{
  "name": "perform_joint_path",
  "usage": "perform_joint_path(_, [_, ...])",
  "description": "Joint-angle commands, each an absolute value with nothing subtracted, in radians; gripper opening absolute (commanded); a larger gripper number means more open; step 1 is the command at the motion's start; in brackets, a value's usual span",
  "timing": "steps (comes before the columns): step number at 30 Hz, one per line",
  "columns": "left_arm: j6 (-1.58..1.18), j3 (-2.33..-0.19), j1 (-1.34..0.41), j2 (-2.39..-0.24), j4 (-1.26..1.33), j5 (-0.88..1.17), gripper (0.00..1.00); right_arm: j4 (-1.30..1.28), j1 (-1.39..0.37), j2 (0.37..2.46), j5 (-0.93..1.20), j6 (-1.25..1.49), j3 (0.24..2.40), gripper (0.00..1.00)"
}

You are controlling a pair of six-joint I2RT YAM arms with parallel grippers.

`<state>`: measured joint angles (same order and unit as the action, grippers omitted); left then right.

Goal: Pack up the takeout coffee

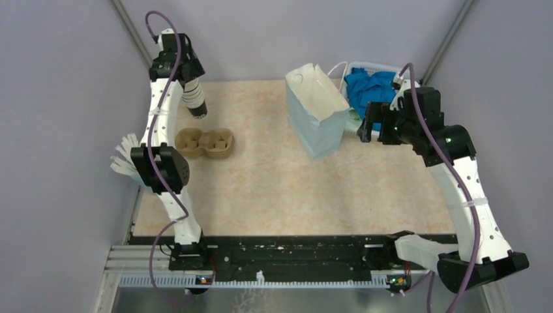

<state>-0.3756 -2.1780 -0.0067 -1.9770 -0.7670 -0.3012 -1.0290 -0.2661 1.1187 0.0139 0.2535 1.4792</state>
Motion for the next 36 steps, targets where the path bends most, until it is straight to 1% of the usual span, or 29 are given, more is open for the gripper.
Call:
perform_joint_path(1, [-0.403,-2.247,0.09,-2.003,-0.815,-0.305,0.79,-0.967,-0.264,1.126,-0.038,0.239,1.49,0.99])
perform_joint_path(6, [-0.38,-2.257,0.166,-2.051,-0.827,-0.201,0.68,-0.936,-0.264,1.137,-0.046,0.23,1.468,0.99])
perform_joint_path(8, [-0.376,-2.269,0.179,-2.078,-0.831,-0.158,0.61,-0.927,-0.264,1.144,-0.045,0.228,1.463,0.99])
perform_joint_path(11, [-0.36,-2.285,0.185,-2.106,-0.815,-0.11,0.6,-0.917,-0.264,1.152,-0.045,0.225,1.458,0.99])
perform_joint_path(17, [-0.351,-2.331,0.185,-2.155,-0.806,-0.094,0.58,-0.903,-0.263,1.176,-0.037,0.22,1.453,0.99])
perform_joint_path(22, [-0.352,-2.337,0.186,-2.178,-0.795,-0.084,0.45,-0.897,-0.264,1.187,-0.036,0.219,1.452,0.99])
perform_joint_path(25, [-0.354,-2.339,0.185,-2.181,-0.79,-0.092,0.4,-0.893,-0.263,1.194,-0.035,0.22,1.451,0.99])
perform_joint_path(28, [-0.351,-2.34,0.185,-2.179,-0.789,-0.103,0.39,-0.887,-0.264,1.197,-0.031,0.222,1.446,0.99])
perform_joint_path(32, [-0.347,-2.342,0.184,-2.182,-0.791,-0.099,0.32,-0.885,-0.264,1.199,-0.025,0.227,1.438,0.99])
perform_joint_path(36, [-0.35,-2.349,0.186,-2.188,-0.793,-0.091,0.28,-0.882,-0.264,1.195,-0.025,0.227,1.432,0.99])
